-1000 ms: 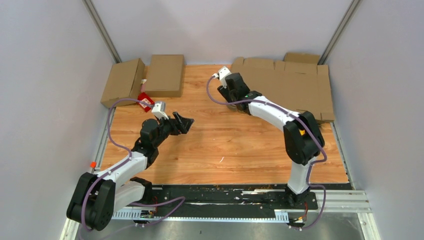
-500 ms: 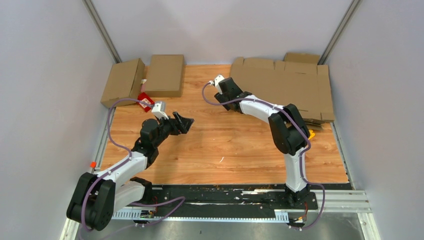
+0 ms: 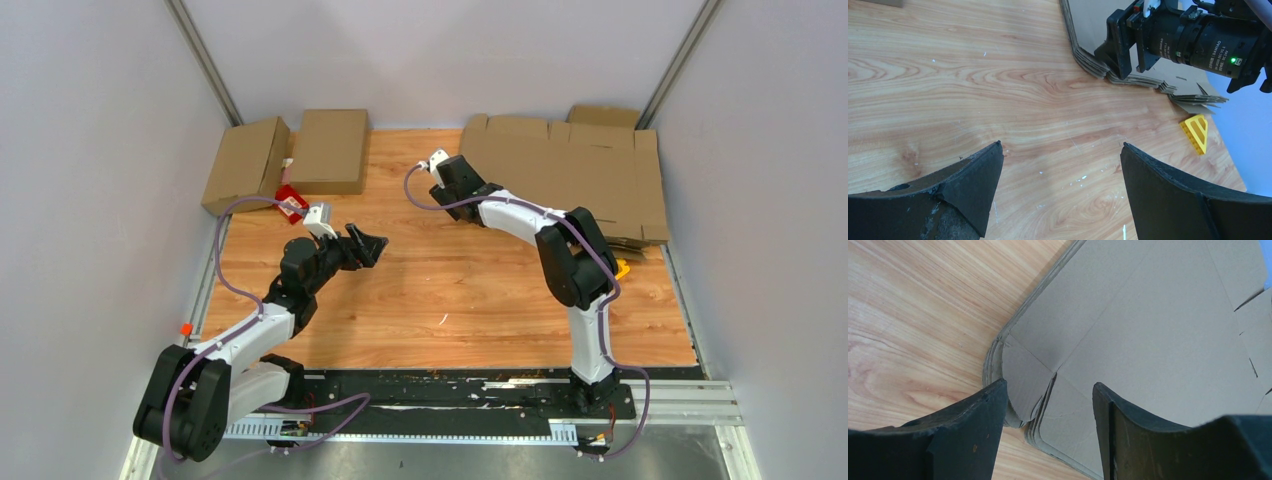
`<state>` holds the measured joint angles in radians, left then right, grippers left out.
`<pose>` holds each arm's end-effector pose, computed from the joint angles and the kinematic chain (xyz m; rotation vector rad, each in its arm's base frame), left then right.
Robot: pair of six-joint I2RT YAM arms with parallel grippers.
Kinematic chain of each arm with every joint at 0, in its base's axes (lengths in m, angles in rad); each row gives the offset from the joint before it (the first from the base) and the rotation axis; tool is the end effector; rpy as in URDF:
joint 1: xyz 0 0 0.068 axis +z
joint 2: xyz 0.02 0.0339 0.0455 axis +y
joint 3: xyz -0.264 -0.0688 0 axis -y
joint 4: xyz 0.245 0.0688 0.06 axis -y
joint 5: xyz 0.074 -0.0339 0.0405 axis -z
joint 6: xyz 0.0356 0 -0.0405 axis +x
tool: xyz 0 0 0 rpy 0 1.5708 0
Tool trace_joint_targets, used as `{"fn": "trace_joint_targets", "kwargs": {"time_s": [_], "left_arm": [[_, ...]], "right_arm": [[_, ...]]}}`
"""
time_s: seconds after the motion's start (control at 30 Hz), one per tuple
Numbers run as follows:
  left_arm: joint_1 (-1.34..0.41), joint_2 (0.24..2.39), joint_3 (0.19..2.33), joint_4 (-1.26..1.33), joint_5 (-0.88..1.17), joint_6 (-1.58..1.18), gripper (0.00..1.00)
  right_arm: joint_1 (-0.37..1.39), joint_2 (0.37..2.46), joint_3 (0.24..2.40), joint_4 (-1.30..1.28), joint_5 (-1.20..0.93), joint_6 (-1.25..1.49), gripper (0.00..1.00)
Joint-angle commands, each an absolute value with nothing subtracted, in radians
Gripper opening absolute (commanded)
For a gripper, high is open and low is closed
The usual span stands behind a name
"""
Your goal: Fold the paper box
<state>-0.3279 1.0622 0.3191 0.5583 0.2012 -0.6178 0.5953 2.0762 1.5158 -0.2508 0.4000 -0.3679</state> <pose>0.2055 -0.0774 0.2025 -0.1123 1.8297 -0.8550 0.3893 0.2469 0.1877 -0.9091 2.1451 -0.3625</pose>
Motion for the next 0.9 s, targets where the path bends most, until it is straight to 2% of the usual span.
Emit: {"fn": "trace_joint_targets", "kwargs": {"time_s": [0.0, 0.2, 0.63, 0.77, 0.87], "left_arm": [[-0.334, 1.052, 0.357, 0.582, 0.204, -0.595, 0.95], [-0.334, 1.051, 0.356, 0.582, 0.204, -0.594, 0.95], [-0.334, 1.048, 0.356, 0.581, 0.203, -0.594, 0.95], [-0.334, 1.05, 0.356, 0.582, 0.202, -0.594, 0.95], [-0.334, 1.048, 0.356, 0.58, 0.201, -0.593, 0.95]], "right_arm": [[0.604, 2.08, 1.55, -0.248, 0.404, -0.354, 0.64], [0.604, 2.067, 1.546, -0.25, 0.373, -0.345, 0.66], [0.604, 2.113, 1.563, -0.267, 0.422, -0.361, 0.66], [0.603, 2.124, 1.576, -0.277, 0.445, -0.362, 0.64], [0.603, 2.116, 1.572, -0.272, 0.453, -0.363, 0.56]]}}
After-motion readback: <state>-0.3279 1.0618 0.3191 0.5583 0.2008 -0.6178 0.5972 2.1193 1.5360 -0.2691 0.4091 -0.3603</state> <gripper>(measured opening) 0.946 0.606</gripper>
